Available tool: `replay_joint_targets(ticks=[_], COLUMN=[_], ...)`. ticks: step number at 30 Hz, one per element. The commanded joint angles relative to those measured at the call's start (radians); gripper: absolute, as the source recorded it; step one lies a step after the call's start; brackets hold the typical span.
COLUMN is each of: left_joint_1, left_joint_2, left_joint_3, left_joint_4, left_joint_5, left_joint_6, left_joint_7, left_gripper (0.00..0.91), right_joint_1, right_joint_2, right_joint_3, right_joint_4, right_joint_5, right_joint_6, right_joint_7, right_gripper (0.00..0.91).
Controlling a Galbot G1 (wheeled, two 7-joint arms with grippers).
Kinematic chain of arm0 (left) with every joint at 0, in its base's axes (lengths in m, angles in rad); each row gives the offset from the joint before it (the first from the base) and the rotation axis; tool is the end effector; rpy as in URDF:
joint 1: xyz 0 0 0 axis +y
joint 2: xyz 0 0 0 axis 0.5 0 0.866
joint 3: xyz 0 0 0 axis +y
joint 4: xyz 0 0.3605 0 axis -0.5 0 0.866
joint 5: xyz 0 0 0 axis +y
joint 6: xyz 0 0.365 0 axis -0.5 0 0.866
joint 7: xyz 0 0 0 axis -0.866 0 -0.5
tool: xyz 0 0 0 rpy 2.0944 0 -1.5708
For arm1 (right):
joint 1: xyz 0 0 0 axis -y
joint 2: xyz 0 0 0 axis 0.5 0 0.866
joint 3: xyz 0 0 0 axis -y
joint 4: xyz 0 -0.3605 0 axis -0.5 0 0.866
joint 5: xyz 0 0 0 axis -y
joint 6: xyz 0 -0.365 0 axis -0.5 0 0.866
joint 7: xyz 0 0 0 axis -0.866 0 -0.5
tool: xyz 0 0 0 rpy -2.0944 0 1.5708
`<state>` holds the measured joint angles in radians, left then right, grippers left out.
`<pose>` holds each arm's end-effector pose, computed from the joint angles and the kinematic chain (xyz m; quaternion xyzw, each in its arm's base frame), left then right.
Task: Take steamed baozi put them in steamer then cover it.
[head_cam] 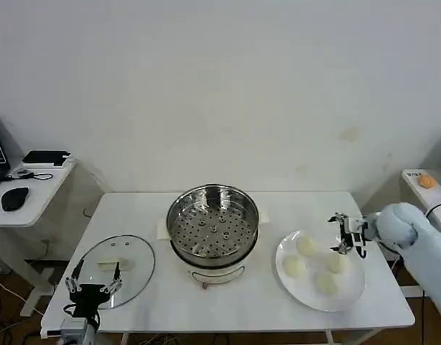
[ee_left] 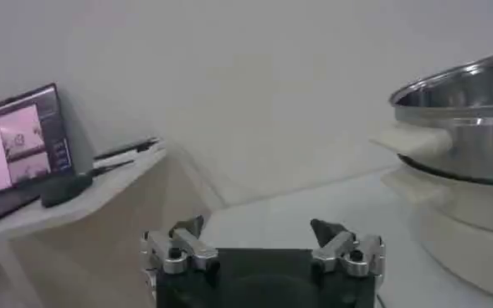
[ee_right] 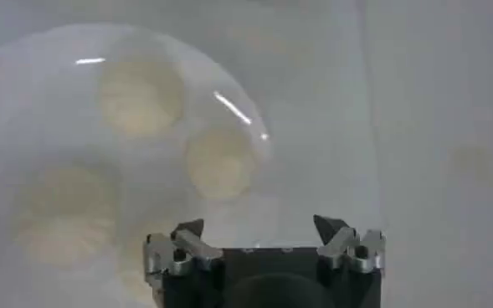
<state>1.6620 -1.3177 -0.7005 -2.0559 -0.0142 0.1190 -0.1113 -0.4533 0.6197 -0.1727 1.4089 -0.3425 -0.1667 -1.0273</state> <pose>0.1616 0.1027 -0.3222 0.0727 -0.9804 -0.1511 0.1032 0.4706 -0.2072 -0.2031 0.4235 -0.6238 0.5644 0.3361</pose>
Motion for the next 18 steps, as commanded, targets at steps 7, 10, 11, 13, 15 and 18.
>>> replay_joint_targets(ticks=[7,10,11,13,15,18], left_joint_1=[0.002,0.003,0.003,0.004,0.004,0.000], left_joint_2=[0.001,0.008,0.009,0.011,0.012,0.011], left_joint_3=[-0.016,-0.025,-0.028,-0.032,-0.031,-0.030], left_joint_4=[0.004,0.006,0.008,0.010,0.009,0.013], left_joint_5=[0.024,0.023,0.023,0.024,0.025,0.028], left_joint_6=[-0.005,-0.006,-0.007,-0.007,-0.007,-0.008], left_joint_7=[0.012,0.013,0.012,0.012,0.014,0.015], left_gripper=[0.907,0.907,0.907,0.907,0.907,0.907], right_joint_1=[0.281,0.273,0.269,0.263,0.258,0.254], right_joint_2=[0.103,0.135,0.149,0.163,0.176,0.180], right_joint_3=[-0.366,-0.366,-0.365,-0.367,-0.370,-0.371], right_joint_4=[-0.197,-0.214,-0.220,-0.230,-0.239,-0.242], right_joint_5=[0.102,0.103,0.103,0.092,0.089,0.107], right_joint_6=[-0.026,-0.038,-0.044,-0.048,-0.050,-0.051], right_joint_7=[-0.098,-0.085,-0.079,-0.072,-0.067,-0.041], right_gripper=[0.907,0.907,0.907,0.907,0.907,0.907])
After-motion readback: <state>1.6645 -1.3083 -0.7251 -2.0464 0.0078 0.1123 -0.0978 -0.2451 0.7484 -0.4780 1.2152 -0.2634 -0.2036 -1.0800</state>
